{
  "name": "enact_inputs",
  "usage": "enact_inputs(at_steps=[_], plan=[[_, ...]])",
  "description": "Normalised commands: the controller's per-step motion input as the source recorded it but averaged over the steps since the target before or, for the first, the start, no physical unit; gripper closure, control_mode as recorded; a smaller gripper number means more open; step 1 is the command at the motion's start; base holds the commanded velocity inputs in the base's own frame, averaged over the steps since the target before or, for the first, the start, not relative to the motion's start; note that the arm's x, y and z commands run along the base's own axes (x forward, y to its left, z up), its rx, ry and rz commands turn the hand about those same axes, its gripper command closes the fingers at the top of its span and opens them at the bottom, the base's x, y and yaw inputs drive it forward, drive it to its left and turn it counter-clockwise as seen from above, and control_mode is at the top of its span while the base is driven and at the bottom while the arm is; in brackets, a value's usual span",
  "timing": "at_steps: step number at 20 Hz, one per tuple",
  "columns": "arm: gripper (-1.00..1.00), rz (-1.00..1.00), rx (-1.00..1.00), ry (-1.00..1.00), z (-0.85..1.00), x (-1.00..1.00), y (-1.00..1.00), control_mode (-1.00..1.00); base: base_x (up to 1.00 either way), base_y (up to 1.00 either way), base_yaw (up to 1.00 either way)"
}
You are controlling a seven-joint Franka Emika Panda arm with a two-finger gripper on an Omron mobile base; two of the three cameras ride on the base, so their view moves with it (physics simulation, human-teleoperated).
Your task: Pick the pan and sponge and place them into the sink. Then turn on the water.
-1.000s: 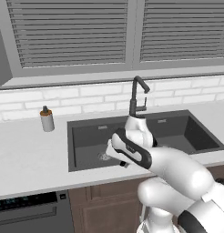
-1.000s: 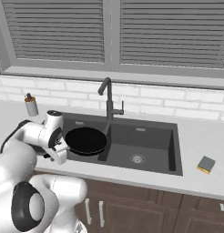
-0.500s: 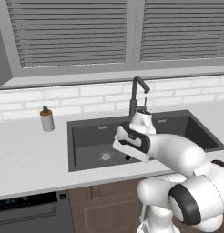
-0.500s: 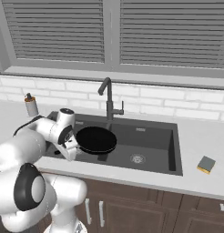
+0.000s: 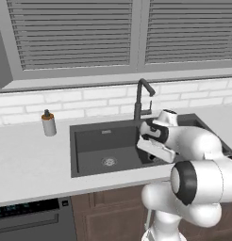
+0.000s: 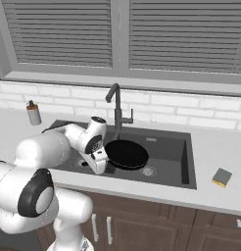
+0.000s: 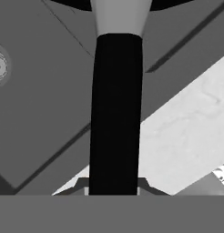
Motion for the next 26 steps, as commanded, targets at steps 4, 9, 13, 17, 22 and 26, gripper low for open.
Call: enact_inputs(at_steps=[4, 9, 13, 17, 22, 26], plan=[[1.00, 0.00, 0.00, 0.00, 0.00, 0.11, -0.83, -1.00, 0.00, 0.00, 0.00], [1.00, 0.00, 0.00, 0.00, 0.00, 0.25, -0.77, -1.00, 0.00, 0.00, 0.00], [1.00, 0.00, 0.00, 0.00, -0.03, 0.38, -0.67, -1.00, 0.00, 0.00, 0.00], [1.00, 0.00, 0.00, 0.00, -0.12, 0.46, -0.50, -1.00, 0.00, 0.00, 0.00], [1.00, 0.02, 0.00, 0.00, -0.22, 0.55, -0.21, -1.00, 0.00, 0.00, 0.00], [1.00, 0.01, 0.00, 0.00, -0.28, 0.57, -0.09, -1.00, 0.00, 0.00, 0.00]])
